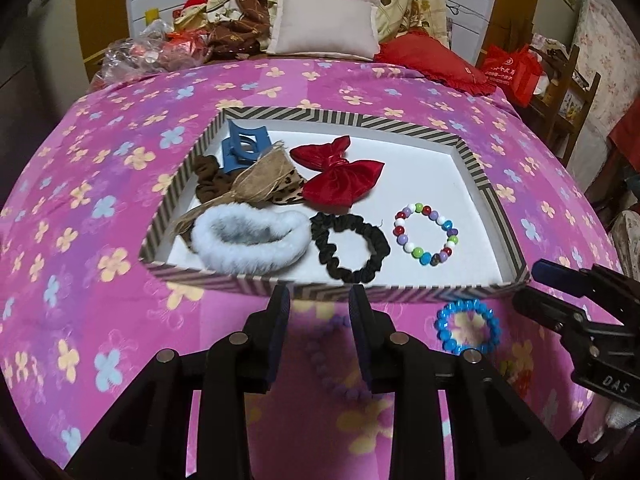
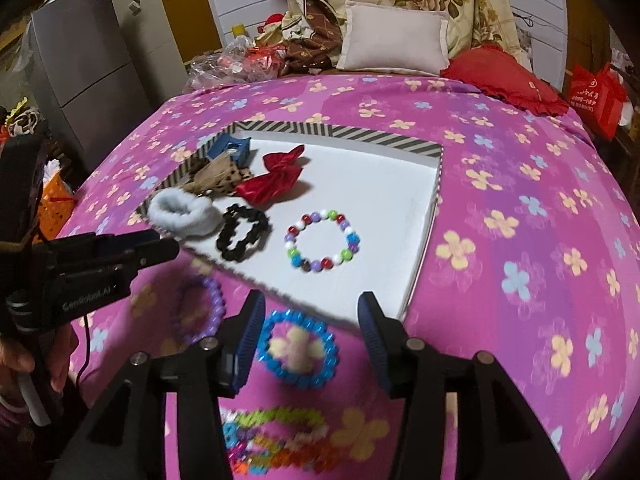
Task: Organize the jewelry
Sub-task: 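Lower the black scrunchie and multicolour bracelet into the tray and open both tools, then withdraw both tools from the tray toward the remaining bracelets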
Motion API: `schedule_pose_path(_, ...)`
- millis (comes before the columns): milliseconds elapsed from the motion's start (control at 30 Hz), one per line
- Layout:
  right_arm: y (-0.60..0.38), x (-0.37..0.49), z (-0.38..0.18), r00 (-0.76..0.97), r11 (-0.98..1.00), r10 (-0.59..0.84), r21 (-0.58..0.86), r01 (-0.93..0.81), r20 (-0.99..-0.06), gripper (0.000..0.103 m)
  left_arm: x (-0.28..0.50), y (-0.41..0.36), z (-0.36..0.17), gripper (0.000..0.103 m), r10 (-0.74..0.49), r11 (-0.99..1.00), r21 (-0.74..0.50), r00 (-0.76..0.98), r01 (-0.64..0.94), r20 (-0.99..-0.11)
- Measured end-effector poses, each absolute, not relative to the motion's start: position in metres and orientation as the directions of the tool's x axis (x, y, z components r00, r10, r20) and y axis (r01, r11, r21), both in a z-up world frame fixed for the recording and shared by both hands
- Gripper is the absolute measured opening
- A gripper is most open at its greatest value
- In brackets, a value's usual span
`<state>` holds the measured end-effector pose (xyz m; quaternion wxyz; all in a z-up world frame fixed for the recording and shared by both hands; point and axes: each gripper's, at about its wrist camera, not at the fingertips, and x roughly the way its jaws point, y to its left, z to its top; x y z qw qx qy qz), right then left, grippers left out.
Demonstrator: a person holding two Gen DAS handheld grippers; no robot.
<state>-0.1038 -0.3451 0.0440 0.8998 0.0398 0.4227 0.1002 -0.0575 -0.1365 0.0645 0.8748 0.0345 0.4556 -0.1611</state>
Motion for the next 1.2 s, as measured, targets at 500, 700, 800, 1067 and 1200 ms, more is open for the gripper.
schedule_pose_path(500,-0.351,-0.15,0.039,0.617,0.981,0.192,0.153,-0.117,-0.763,0.05,-0.099,-0.118,0.063,0.017,-0.182,0.957,-0.014,0.562,0.289,-0.807)
schedule_pose_path(700,-0.357,-0.166,0.035,0.613,0.983,0.182,0.151,-0.102,-0.769,0.05,-0.109,-0.113,0.059,0.017,-0.181,0.959,-0.02,0.558,0.283,-0.81)
schedule_pose_path(800,-0.361,-0.173,0.034,0.609,0.986,0.169,0.142,-0.092,-0.775,0.051,-0.113,-0.11,0.058,0.017,-0.186,0.959,-0.028,0.554,0.281,-0.812)
schedule_pose_path(1067,-0.37,-0.188,0.022,0.579,0.987,0.159,0.138,-0.08,-0.8,0.054,-0.12,-0.1,0.054,0.017,-0.209,0.961,-0.072,0.537,0.266,-0.817)
schedule_pose_path(1200,-0.368,-0.192,0.014,0.562,0.985,0.172,0.147,-0.089,-0.809,0.053,-0.119,-0.098,0.05,0.017,-0.216,0.961,-0.086,0.525,0.261,-0.823)
